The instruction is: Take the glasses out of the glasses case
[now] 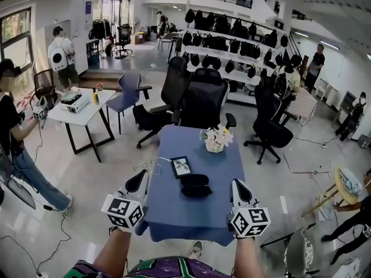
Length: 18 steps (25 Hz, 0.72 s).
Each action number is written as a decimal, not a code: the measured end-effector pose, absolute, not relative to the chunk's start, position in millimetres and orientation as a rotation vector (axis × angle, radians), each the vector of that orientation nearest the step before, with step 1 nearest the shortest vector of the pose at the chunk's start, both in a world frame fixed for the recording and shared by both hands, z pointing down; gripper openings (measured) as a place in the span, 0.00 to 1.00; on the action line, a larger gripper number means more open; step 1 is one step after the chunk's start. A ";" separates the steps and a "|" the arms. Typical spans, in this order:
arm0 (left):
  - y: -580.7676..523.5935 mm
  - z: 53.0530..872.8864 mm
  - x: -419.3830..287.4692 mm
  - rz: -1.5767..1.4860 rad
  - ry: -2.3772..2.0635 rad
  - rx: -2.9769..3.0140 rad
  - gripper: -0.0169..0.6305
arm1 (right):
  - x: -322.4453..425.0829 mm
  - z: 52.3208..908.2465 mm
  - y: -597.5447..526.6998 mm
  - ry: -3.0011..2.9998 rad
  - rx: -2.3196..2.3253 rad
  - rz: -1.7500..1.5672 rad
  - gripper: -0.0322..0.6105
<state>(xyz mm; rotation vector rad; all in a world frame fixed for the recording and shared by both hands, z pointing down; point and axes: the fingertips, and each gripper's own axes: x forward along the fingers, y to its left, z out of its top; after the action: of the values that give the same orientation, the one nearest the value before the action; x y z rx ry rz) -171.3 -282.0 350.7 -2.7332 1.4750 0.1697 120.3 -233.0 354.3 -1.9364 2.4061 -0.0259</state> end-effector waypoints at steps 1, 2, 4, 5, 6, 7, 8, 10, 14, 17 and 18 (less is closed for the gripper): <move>-281.8 351.8 -171.1 0.170 1.477 -2.734 0.05 | 118.9 355.1 -233.2 2.410 -1.939 -0.022 0.05; -281.5 352.9 -171.3 0.170 1.478 -2.734 0.05 | 117.5 355.8 -233.6 2.414 -1.940 -0.022 0.05; -280.9 354.7 -172.6 0.173 1.482 -2.736 0.05 | 115.1 356.8 -234.6 2.422 -1.940 -0.025 0.05; -280.6 355.5 -172.9 0.176 1.485 -2.736 0.05 | 114.6 357.0 -235.1 2.427 -1.940 -0.027 0.05; -280.4 356.4 -172.6 0.178 1.488 -2.738 0.05 | 114.8 357.0 -235.5 2.432 -1.940 -0.029 0.05; -280.3 357.5 -171.6 0.180 1.491 -2.740 0.05 | 115.5 357.0 -235.7 2.437 -1.940 -0.031 0.05; -280.2 359.0 -170.3 0.182 1.494 -2.742 0.05 | 116.5 357.3 -235.7 2.440 -1.940 -0.033 0.05; -280.4 362.9 -169.3 0.186 1.501 -2.748 0.05 | 117.1 358.8 -235.8 2.446 -1.941 -0.035 0.05; -283.0 369.5 -173.8 0.204 1.513 -2.765 0.05 | 112.4 362.5 -238.4 2.464 -1.939 -0.041 0.05; -283.2 371.5 -176.1 0.210 1.522 -2.766 0.05 | 111.5 365.0 -239.7 2.474 -1.937 -0.048 0.05; -283.3 372.2 -176.9 0.210 1.524 -2.766 0.05 | 111.3 365.9 -240.0 2.475 -1.938 -0.050 0.05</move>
<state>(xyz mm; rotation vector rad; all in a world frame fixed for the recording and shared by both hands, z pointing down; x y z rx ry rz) -176.9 -283.3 372.2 -2.7657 1.5237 0.2096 111.3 -240.0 365.9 -1.9376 2.4752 -0.0496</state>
